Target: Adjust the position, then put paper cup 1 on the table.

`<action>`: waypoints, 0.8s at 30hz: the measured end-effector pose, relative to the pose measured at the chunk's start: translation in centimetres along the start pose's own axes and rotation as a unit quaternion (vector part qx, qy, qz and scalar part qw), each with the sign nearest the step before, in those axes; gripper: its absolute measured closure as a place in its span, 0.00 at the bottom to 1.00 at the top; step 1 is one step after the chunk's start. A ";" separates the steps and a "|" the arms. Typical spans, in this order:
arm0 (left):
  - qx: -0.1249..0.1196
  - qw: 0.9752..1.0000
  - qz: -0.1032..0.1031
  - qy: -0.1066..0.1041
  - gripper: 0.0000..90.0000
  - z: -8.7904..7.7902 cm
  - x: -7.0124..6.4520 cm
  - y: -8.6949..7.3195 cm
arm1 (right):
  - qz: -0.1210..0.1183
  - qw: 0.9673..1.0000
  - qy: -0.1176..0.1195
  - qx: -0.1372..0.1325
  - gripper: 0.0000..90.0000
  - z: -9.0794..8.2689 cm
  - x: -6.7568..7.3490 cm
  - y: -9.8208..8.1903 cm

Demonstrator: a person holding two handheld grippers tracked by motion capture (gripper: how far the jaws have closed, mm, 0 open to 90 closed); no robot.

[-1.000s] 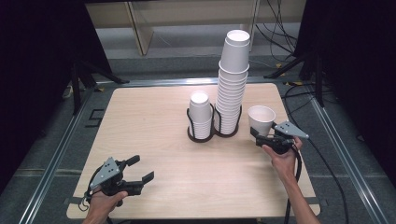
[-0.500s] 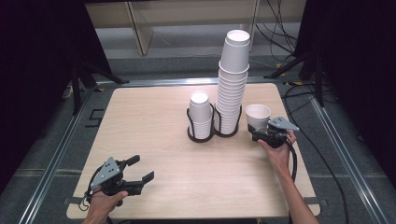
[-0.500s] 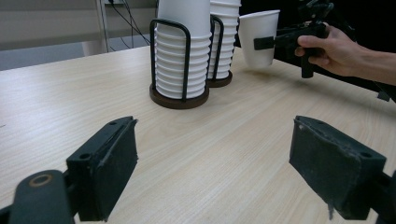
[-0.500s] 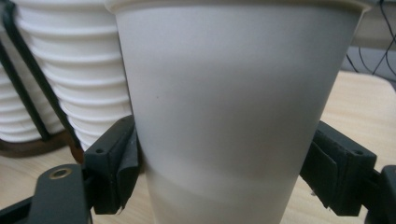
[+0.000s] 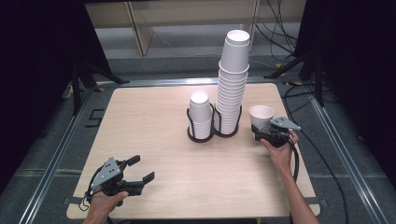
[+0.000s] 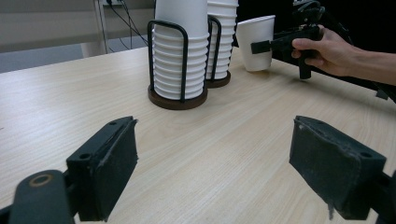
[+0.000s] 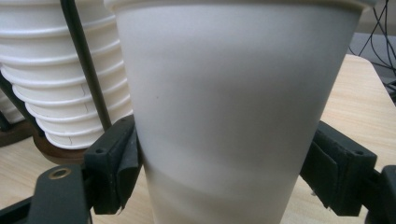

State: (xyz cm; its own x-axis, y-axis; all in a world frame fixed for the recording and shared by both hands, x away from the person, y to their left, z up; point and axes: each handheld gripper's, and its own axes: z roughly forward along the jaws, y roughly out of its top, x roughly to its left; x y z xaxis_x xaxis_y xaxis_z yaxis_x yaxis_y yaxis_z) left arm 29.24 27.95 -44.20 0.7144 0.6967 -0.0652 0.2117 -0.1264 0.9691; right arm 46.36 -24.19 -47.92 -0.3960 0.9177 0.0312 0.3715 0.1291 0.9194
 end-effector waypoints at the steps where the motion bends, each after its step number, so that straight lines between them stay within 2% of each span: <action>1: 0.000 1.000 0.000 0.000 0.16 0.0 0.0 0.0 | -0.006 1.000 0.000 -0.007 0.23 0.1 -0.1 0.0; 4: 0.000 1.000 0.000 0.001 0.16 -0.1 0.1 0.0 | -0.003 1.000 -0.003 -0.006 0.23 0.0 -0.2 0.0; 5: -0.003 1.000 0.001 0.000 0.16 -0.1 0.1 0.0 | -0.010 1.000 -0.006 -0.008 0.23 0.0 -0.3 0.0; 6: -0.011 1.000 -0.010 -0.004 0.16 0.0 0.1 -0.1 | -0.011 1.000 -0.007 -0.007 0.23 0.0 -0.4 0.0; 7: -0.011 1.000 -0.010 -0.003 0.16 0.0 0.1 -0.1 | -0.001 1.000 -0.006 -0.005 0.23 0.0 -0.2 -0.1; 8: -0.012 1.000 -0.007 -0.003 0.16 0.0 0.1 -0.1 | -0.011 1.000 -0.008 -0.005 0.23 0.0 -0.4 0.0; 9: -0.003 1.000 0.001 0.002 0.16 -0.2 0.1 0.0 | -0.006 1.000 -0.006 -0.005 0.23 0.0 -0.4 0.0; 10: -0.004 1.000 0.001 0.001 0.16 -0.2 0.1 0.0 | -0.005 1.000 -0.003 0.002 0.23 -0.2 -0.4 0.0; 11: -0.004 1.000 0.000 0.001 0.16 -0.2 0.0 0.0 | 0.009 1.000 -0.001 0.005 0.23 -0.2 -0.2 0.0; 12: -0.004 1.000 -0.001 0.001 0.16 -0.2 0.0 0.0 | -0.006 1.000 -0.007 0.011 0.23 -0.3 -0.3 0.0; 13: -0.003 1.000 0.000 0.001 0.16 -0.2 0.1 0.0 | -0.009 1.000 -0.006 0.014 0.23 -0.4 -0.4 0.1; 14: -0.003 1.000 0.000 0.001 0.16 -0.2 0.1 0.0 | -0.009 1.000 -0.006 0.020 0.23 -0.5 -0.4 0.1; 15: -0.012 1.000 -0.009 -0.004 0.16 0.0 0.0 -0.1 | 0.006 1.000 -0.006 0.029 0.23 -0.6 -0.2 0.0; 16: -0.013 1.000 -0.010 -0.005 0.16 0.0 0.0 -0.1 | -0.011 1.000 -0.009 0.028 0.23 -0.6 -0.5 0.0; 21: -0.014 1.000 -0.009 -0.007 0.16 0.0 0.0 -0.1 | -0.015 0.999 -0.004 0.033 0.23 -0.7 -0.7 -0.2; 23: -0.014 1.000 -0.009 -0.007 0.16 0.0 0.0 -0.1 | 0.005 1.000 -0.007 0.028 0.22 -0.7 -0.5 -0.4; 24: -0.012 1.000 -0.007 -0.006 0.16 0.0 0.0 -0.1 | -0.009 0.999 -0.008 0.031 0.22 -0.8 -0.7 -0.3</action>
State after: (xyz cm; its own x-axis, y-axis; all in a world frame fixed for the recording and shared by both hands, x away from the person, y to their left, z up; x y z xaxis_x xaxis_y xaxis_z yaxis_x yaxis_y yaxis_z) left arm 29.20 27.95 -44.33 0.7198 0.6893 -0.0820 0.2054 -0.0987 0.9737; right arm 45.86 -25.22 -47.90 -0.3903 0.9207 0.0092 0.4168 0.1678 0.8934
